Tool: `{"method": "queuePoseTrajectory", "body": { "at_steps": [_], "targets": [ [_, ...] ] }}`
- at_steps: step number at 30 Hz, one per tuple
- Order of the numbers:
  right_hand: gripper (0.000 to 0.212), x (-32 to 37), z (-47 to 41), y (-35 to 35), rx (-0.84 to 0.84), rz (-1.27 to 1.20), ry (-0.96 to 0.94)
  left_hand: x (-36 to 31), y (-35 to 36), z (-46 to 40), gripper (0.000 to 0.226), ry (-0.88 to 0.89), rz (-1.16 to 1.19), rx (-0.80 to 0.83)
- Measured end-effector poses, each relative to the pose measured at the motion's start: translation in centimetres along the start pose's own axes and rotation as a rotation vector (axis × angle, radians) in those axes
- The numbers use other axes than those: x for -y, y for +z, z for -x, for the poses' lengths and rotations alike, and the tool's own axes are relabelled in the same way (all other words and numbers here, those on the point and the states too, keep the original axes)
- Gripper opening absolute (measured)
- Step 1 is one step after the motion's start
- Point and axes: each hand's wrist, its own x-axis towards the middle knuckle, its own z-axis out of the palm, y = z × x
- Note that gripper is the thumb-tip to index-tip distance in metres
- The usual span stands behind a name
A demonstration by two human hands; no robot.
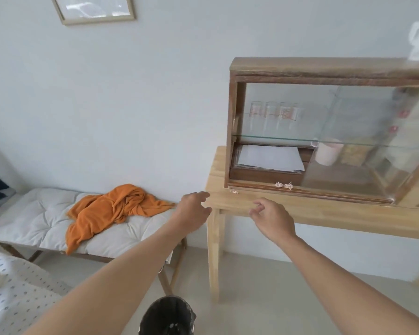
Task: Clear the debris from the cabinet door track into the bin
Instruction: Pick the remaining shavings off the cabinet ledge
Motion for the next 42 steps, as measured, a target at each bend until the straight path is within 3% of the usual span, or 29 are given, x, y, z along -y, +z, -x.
{"method": "queuePoseTrajectory", "body": {
  "at_steps": [9,16,19,29,42],
  "targets": [
    [0.038,-6.5,-6.6,-5.9,-0.110,0.039,0.132,-9.6,8.3,-8.7,0.038,0.134,0.028,0.082],
    [0.045,-9.0,-11.3,-5.7,-0.120,0.118,0.114,-14.7,13.9,-13.9,0.038,0.213,0.010,0.122],
    [0.039,-9.8,-12.5,-5.1,-0.131,0.135,0.112,-15.3,15.4,-15.1,0.034,0.196,-0.019,0.109],
    [0.016,-10.5,-12.5,-5.0,-0.197,0.056,0.110,-14.1,15.8,-15.2,0.009,0.181,0.077,-0.002],
    [0.017,-4.3,-5.6,0.1,-0.068,-0.012,0.018,-3.7,8.3,-5.3,0.012,0.057,0.074,-0.077]
  ]
}}
